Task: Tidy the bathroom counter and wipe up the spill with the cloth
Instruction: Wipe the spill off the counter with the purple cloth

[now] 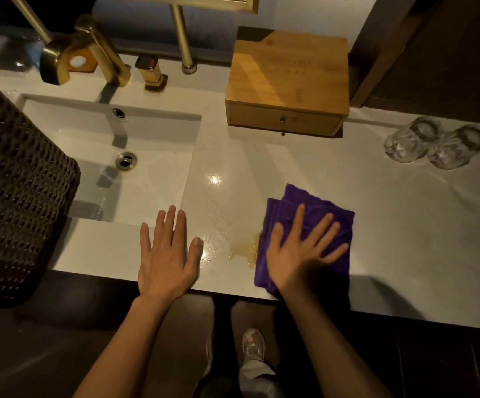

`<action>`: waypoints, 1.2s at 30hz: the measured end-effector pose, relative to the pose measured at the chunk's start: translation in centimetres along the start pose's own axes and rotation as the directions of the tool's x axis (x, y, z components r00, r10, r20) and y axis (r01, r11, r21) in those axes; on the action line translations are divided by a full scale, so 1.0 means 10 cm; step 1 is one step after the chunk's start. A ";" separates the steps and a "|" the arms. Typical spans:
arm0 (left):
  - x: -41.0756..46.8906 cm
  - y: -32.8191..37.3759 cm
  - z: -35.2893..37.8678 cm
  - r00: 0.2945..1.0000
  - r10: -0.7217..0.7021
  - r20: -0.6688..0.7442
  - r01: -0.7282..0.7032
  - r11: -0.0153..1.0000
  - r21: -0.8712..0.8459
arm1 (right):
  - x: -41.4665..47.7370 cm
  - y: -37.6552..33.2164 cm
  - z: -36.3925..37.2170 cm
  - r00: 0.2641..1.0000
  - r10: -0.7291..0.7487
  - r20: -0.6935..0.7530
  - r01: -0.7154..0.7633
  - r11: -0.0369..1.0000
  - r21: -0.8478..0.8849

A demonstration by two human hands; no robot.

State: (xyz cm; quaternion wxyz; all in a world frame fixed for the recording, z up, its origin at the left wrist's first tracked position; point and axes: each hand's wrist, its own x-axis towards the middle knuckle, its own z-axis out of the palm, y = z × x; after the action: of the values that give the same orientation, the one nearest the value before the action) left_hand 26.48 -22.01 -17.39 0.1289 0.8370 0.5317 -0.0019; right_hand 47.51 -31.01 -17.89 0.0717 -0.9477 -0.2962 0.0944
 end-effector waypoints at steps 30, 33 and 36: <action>0.00 -0.48 -0.12 0.996 -0.086 0.035 0.083 0.994 0.074 | 0.85 1.02 -0.50 0.962 -0.188 0.196 0.224 0.958 -0.179; 0.01 -0.47 -0.12 0.995 -0.087 0.045 0.084 0.994 0.068 | 0.96 0.48 -0.40 0.981 -0.113 0.156 0.135 0.981 -0.142; 0.00 -0.46 -0.12 0.996 -0.083 0.031 0.081 0.995 0.055 | 0.80 -0.19 -0.22 0.949 -0.282 0.140 0.296 0.950 -0.095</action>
State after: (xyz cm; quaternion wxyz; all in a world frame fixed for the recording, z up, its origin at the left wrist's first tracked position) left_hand 22.18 -19.93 -17.23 0.1150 0.8176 0.5631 -0.0357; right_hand 53.44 -25.06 -16.54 0.0116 -0.8889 -0.4407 0.1247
